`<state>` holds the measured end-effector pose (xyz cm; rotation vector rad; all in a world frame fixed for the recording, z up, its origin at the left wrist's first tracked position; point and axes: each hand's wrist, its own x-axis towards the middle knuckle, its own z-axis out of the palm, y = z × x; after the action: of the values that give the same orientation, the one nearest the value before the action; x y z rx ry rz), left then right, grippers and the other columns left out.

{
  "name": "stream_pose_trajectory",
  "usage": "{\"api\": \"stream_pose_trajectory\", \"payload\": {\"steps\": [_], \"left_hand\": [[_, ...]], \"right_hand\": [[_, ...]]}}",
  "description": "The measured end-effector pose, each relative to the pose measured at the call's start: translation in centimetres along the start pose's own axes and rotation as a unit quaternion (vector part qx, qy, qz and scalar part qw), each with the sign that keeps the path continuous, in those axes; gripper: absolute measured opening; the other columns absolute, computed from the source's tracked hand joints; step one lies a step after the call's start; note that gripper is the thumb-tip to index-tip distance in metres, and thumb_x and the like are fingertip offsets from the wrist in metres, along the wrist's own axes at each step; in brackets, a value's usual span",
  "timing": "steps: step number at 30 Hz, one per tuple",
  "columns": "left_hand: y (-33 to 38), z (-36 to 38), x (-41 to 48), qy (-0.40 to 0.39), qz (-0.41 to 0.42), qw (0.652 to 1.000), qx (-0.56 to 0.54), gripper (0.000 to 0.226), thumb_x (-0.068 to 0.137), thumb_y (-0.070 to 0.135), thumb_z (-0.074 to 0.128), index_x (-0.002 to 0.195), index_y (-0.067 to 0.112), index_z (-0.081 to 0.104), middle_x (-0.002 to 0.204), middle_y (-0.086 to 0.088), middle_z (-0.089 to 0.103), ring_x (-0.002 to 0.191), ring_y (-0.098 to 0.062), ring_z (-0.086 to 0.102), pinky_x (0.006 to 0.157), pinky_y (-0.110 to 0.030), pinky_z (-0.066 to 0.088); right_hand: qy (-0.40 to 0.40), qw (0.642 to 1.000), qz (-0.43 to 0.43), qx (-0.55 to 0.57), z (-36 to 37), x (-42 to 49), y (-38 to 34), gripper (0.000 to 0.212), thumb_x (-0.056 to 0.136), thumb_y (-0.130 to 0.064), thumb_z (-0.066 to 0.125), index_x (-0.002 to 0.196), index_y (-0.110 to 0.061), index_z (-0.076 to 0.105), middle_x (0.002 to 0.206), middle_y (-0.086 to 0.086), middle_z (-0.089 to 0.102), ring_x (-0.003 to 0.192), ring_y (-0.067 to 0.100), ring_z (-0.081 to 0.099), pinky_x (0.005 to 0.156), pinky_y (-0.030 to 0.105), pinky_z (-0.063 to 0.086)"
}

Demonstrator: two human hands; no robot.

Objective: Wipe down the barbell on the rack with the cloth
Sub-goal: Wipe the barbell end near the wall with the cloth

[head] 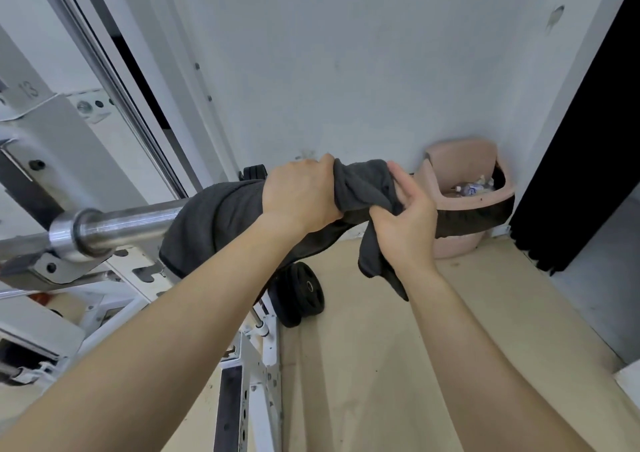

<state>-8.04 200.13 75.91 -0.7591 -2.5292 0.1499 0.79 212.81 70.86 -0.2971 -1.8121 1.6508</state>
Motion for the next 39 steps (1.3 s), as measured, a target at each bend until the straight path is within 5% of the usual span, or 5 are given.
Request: {"api": "stream_pose_trajectory", "payload": {"steps": [22, 25, 28, 35, 39], "left_hand": [[-0.1, 0.2, -0.1, 0.018, -0.004, 1.0, 0.019, 0.04, 0.077, 0.051, 0.066, 0.092, 0.019, 0.047, 0.069, 0.003, 0.054, 0.054, -0.021, 0.046, 0.048, -0.03, 0.034], [-0.1, 0.3, -0.2, 0.023, 0.0, 0.999, 0.022, 0.042, 0.077, 0.053, 0.065, 0.088, 0.019, 0.042, 0.066, 0.004, 0.049, 0.052, -0.021, 0.044, 0.048, -0.028, 0.031], [-0.2, 0.3, -0.1, 0.02, 0.006, 1.0, 0.013, 0.043, 0.077, 0.053, 0.065, 0.088, 0.019, 0.04, 0.066, 0.005, 0.049, 0.053, -0.021, 0.046, 0.048, -0.029, 0.035], [-1.4, 0.0, -0.6, 0.014, 0.025, 0.999, -0.018, 0.041, 0.076, 0.052, 0.063, 0.093, 0.017, 0.048, 0.07, 0.004, 0.056, 0.055, -0.023, 0.049, 0.051, -0.03, 0.035], [-4.2, -0.1, -1.9, -0.01, 0.017, 1.0, -0.016, 0.035, 0.072, 0.043, 0.064, 0.094, 0.019, 0.05, 0.073, 0.004, 0.059, 0.059, -0.023, 0.055, 0.052, -0.031, 0.041]], "right_hand": [[-0.015, 0.999, -0.032, -0.025, -0.7, 0.0, -0.2, 0.062, 0.078, 0.013, 0.059, 0.136, -0.011, 0.062, 0.125, -0.004, 0.071, 0.116, -0.002, 0.063, 0.099, 0.018, 0.05], [-0.027, 0.992, -0.063, -0.11, -0.5, 0.1, 0.0, 0.059, 0.078, 0.003, 0.064, 0.132, -0.017, 0.064, 0.099, -0.009, 0.076, 0.093, -0.004, 0.066, 0.078, 0.003, 0.045], [-0.038, 0.962, -0.096, -0.251, -1.5, 0.5, -0.1, 0.043, 0.074, -0.008, 0.066, 0.115, -0.021, 0.067, 0.076, -0.011, 0.065, 0.072, 0.009, 0.059, 0.061, 0.014, 0.044], [-0.056, 0.888, -0.235, -0.39, 0.5, 0.8, 1.1, 0.074, 0.081, -0.008, 0.074, 0.147, 0.0, 0.041, 0.149, 0.018, 0.047, 0.138, 0.034, 0.044, 0.114, 0.042, 0.036], [-0.126, 0.778, -0.317, -0.527, 1.5, 4.1, -2.2, 0.044, 0.072, -0.021, 0.079, 0.113, -0.011, 0.064, 0.102, 0.007, 0.069, 0.093, 0.029, 0.063, 0.074, 0.035, 0.039]]}}
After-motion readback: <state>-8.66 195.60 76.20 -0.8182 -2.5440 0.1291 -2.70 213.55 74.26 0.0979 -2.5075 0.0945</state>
